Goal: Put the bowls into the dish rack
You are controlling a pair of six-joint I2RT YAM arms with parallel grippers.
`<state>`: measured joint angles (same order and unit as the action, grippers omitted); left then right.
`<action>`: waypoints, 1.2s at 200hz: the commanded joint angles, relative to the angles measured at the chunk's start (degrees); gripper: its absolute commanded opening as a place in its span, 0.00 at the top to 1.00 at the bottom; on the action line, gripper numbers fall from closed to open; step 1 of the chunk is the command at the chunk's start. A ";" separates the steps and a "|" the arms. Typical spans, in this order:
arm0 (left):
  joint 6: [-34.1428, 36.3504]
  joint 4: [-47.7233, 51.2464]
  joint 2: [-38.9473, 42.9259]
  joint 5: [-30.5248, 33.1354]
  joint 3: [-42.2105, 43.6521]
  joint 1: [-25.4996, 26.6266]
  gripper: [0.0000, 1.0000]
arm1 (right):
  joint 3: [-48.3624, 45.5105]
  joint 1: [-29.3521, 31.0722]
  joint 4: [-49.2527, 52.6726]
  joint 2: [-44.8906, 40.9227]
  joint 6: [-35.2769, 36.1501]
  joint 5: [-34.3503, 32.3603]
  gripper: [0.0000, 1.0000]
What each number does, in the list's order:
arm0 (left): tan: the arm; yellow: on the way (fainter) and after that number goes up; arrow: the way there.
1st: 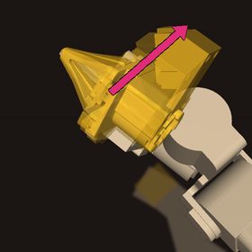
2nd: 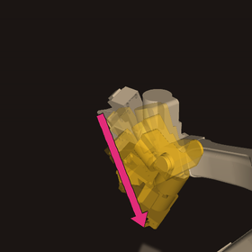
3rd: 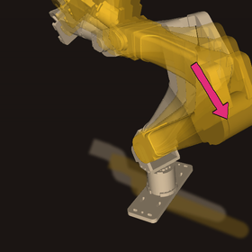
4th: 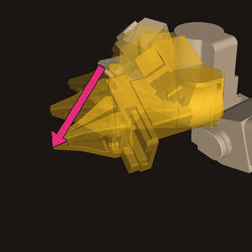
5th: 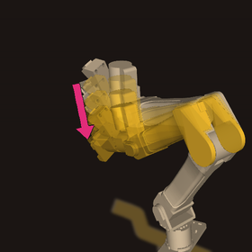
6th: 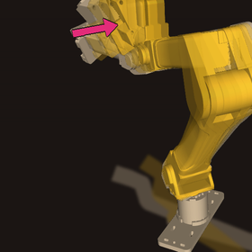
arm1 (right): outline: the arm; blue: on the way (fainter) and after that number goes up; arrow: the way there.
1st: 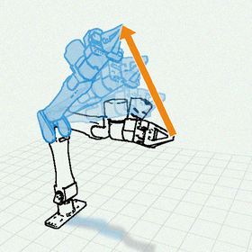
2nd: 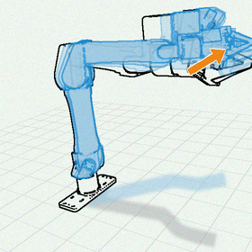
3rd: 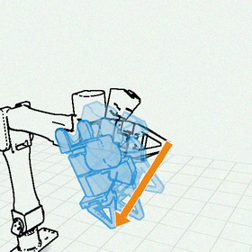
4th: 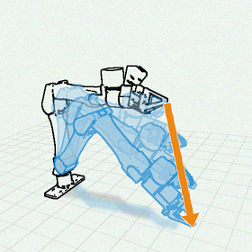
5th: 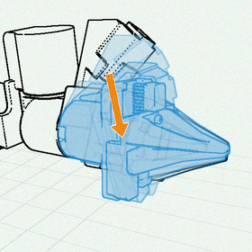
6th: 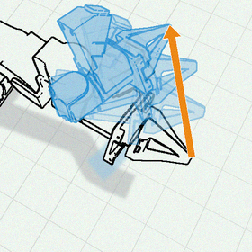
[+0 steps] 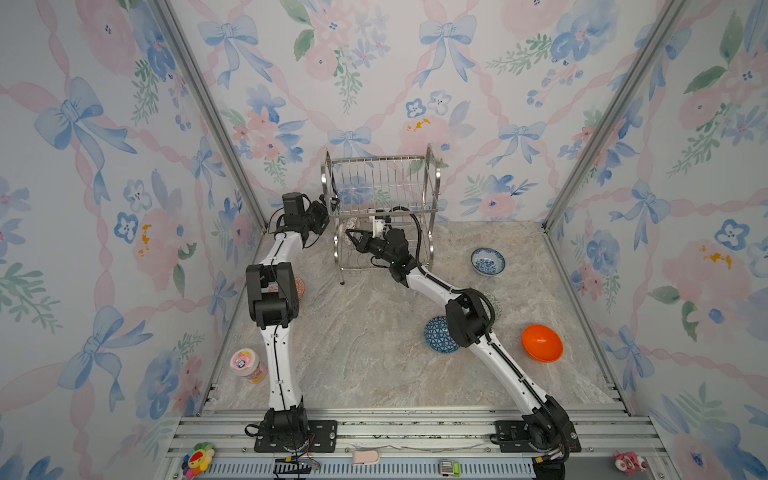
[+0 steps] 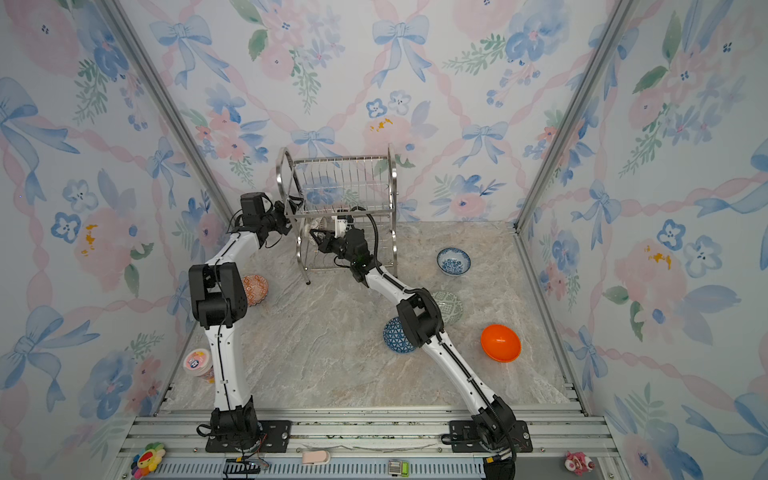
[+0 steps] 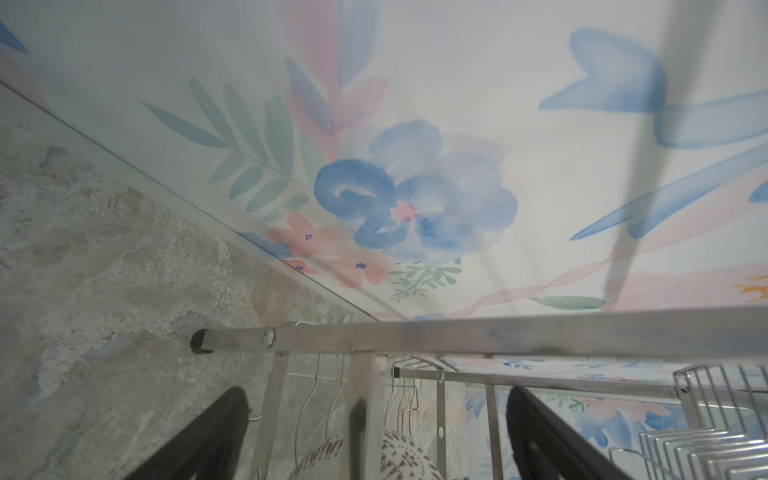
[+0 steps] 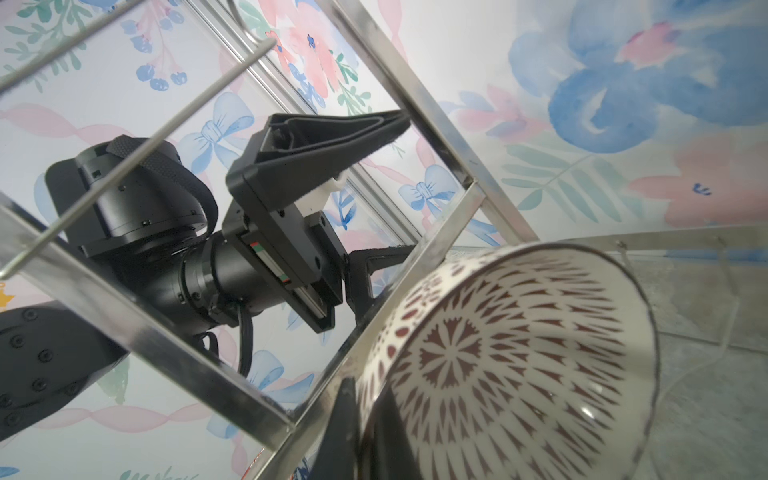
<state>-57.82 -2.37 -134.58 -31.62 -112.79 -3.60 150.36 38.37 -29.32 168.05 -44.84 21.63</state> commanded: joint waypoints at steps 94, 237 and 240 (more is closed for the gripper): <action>3.24 0.66 4.04 -1.18 5.52 1.34 0.02 | -3.31 -0.31 -4.37 -1.32 -1.30 -2.53 1.00; 3.68 -2.28 9.82 -0.55 14.31 1.68 0.02 | -24.12 -1.44 -17.58 -12.90 -3.84 -0.84 1.00; 3.68 -2.29 9.78 -0.49 14.35 1.74 0.02 | -24.27 -1.45 -17.81 -12.98 -3.85 -0.80 1.00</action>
<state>-55.64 -3.79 -127.90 -31.92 -99.90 -2.13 127.37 37.65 -44.23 157.99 -47.83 20.80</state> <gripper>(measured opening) 0.979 0.078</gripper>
